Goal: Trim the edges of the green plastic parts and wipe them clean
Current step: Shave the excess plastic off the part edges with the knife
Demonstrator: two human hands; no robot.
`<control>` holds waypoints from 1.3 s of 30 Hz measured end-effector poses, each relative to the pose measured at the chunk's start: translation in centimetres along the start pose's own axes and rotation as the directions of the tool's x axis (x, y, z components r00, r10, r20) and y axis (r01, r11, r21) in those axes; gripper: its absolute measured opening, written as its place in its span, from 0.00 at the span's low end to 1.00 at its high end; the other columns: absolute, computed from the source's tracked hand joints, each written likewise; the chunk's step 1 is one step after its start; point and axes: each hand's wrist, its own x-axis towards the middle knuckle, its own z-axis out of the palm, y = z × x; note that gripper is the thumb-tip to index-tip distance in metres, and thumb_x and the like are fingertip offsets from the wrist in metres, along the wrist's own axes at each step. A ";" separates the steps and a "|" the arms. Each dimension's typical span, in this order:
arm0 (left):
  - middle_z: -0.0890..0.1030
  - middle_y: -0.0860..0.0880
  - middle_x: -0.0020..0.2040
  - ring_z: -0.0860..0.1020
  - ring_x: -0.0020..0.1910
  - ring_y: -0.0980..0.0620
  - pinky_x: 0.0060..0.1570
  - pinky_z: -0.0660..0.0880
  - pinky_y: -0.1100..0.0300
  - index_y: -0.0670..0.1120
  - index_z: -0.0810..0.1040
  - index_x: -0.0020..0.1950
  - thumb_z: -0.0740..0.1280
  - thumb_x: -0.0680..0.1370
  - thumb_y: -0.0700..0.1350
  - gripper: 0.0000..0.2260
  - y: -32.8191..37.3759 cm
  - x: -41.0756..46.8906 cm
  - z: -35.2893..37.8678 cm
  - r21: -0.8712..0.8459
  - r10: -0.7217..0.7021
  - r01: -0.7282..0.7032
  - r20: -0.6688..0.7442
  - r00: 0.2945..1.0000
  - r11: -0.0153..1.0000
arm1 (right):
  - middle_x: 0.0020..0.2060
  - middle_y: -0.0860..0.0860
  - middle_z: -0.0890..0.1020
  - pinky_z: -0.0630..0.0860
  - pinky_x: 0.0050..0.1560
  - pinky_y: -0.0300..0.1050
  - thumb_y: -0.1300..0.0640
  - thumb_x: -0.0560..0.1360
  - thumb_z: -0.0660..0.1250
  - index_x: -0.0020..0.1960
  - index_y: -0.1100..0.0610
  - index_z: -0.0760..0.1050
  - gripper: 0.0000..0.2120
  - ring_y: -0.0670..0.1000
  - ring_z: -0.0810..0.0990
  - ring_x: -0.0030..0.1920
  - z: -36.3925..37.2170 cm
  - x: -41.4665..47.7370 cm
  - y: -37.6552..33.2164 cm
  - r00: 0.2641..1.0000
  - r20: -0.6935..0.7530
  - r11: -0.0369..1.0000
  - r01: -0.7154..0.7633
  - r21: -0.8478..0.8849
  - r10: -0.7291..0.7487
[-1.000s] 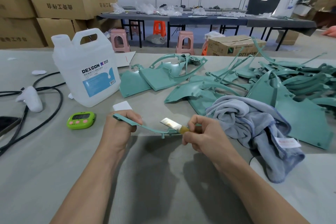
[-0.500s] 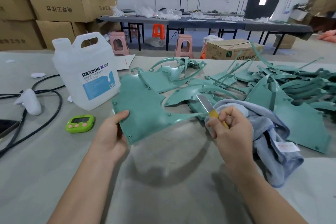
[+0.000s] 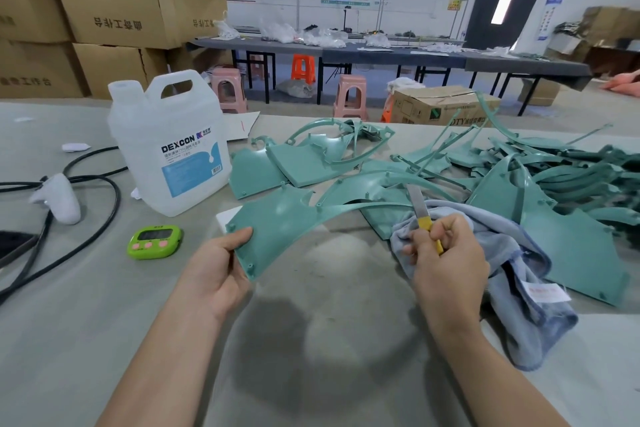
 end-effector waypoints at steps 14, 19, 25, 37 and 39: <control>0.86 0.38 0.46 0.86 0.38 0.42 0.27 0.81 0.52 0.36 0.77 0.60 0.57 0.83 0.35 0.11 -0.3 -0.1 0.2 -0.021 -0.026 0.026 -0.011 1.000 0.999 | 0.33 0.46 0.82 0.79 0.35 0.38 0.57 0.81 0.67 0.40 0.49 0.67 0.14 0.44 0.84 0.34 0.3 -0.6 0.3 0.986 0.050 0.984 0.165 -0.063 -0.162; 0.86 0.37 0.45 0.86 0.38 0.41 0.28 0.81 0.51 0.37 0.77 0.59 0.56 0.83 0.34 0.11 -0.5 -0.1 0.4 -0.013 -0.021 0.021 -0.015 1.000 1.000 | 0.35 0.47 0.84 0.78 0.33 0.33 0.61 0.81 0.67 0.40 0.50 0.67 0.15 0.45 0.84 0.33 0.2 -0.5 0.2 0.994 -0.002 0.994 0.110 0.016 -0.110; 0.86 0.38 0.49 0.86 0.39 0.41 0.28 0.81 0.51 0.37 0.76 0.64 0.57 0.83 0.34 0.13 -1.1 0.1 0.6 -0.023 -0.035 0.034 -0.028 0.999 0.999 | 0.33 0.45 0.83 0.79 0.33 0.40 0.62 0.80 0.68 0.39 0.44 0.68 0.18 0.45 0.84 0.32 0.2 -1.4 -0.2 0.935 0.262 0.966 0.256 -0.037 -0.238; 0.84 0.37 0.57 0.86 0.44 0.40 0.34 0.83 0.44 0.37 0.75 0.68 0.58 0.83 0.35 0.15 -0.7 0.4 0.1 -0.029 -0.042 0.041 -0.047 0.998 0.999 | 0.35 0.45 0.82 0.80 0.34 0.49 0.66 0.77 0.67 0.40 0.45 0.69 0.17 0.48 0.83 0.34 -0.3 -2.0 -0.8 0.874 0.297 0.912 0.410 -0.025 -0.385; 0.85 0.39 0.54 0.86 0.40 0.41 0.30 0.83 0.49 0.38 0.75 0.67 0.58 0.83 0.34 0.14 -0.8 0.5 0.2 -0.018 -0.027 0.026 -0.065 0.998 0.999 | 0.33 0.46 0.82 0.79 0.35 0.47 0.67 0.77 0.67 0.41 0.45 0.70 0.17 0.48 0.83 0.34 -0.3 -2.2 -0.9 0.863 0.322 0.910 0.414 -0.007 -0.390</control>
